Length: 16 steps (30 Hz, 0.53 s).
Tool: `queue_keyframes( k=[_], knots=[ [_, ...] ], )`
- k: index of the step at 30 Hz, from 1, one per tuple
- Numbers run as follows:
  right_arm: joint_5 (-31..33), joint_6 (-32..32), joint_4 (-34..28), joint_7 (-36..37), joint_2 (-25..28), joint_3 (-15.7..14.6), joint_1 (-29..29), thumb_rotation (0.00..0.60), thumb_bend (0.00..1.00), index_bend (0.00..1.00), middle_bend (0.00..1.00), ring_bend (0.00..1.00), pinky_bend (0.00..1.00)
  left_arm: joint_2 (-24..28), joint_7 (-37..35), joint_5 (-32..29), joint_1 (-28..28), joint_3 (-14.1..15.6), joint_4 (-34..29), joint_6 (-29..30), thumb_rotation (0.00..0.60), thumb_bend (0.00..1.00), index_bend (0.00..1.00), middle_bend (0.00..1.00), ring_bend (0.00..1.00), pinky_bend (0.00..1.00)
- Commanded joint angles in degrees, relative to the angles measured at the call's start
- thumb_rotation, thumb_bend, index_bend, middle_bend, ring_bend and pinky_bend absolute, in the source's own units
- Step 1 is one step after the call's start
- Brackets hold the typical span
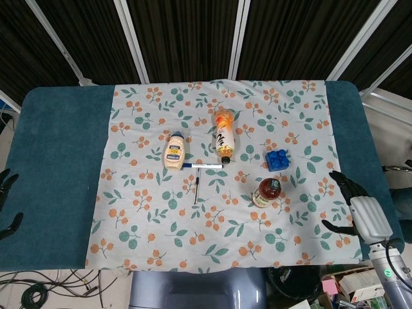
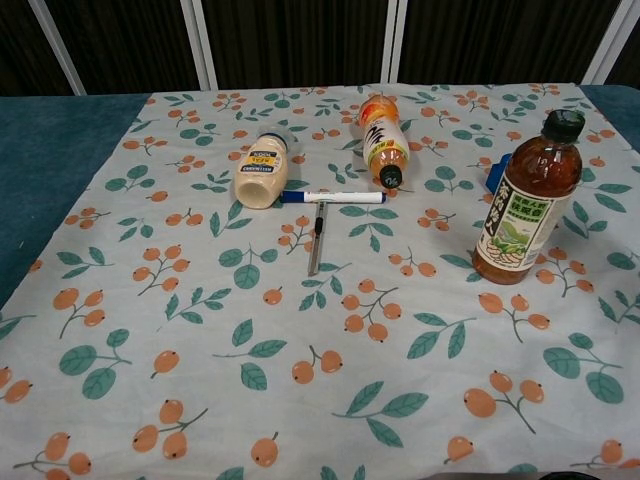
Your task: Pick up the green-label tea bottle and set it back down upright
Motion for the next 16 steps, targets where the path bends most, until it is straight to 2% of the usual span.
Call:
queue_keyframes(
  k=[1,7,16],
  knots=[
    [1.3,6.3,-2.3,-14.0,0.9,-1.6,-4.9,0.600,0.08,0.00,0.04,0.11,0.15,0.0,0.0,0.0,0.0,0.0,0.0,0.2,0.600,0.37,0.07,0.00,0.00,0.07],
    [-2.5,14.7,3.4,-19.8,-5.6,-1.6,-8.4,0.600,0.08,0.00,0.04,0.11,0.15,-0.1,-0.1,0.2,0.1,0.0,0.2,0.4,0.600,0.37,0.07,0.00,0.00,0.07],
    [-5.1,18.3,6.6,-18.8,-8.5,-1.8,-10.6,0.600,0.08,0.00,0.04,0.11,0.15,-0.2,0.2,0.2,0.2,0.0,0.5,0.5,0.600,0.37,0.07,0.00,0.00,0.07]
  ],
)
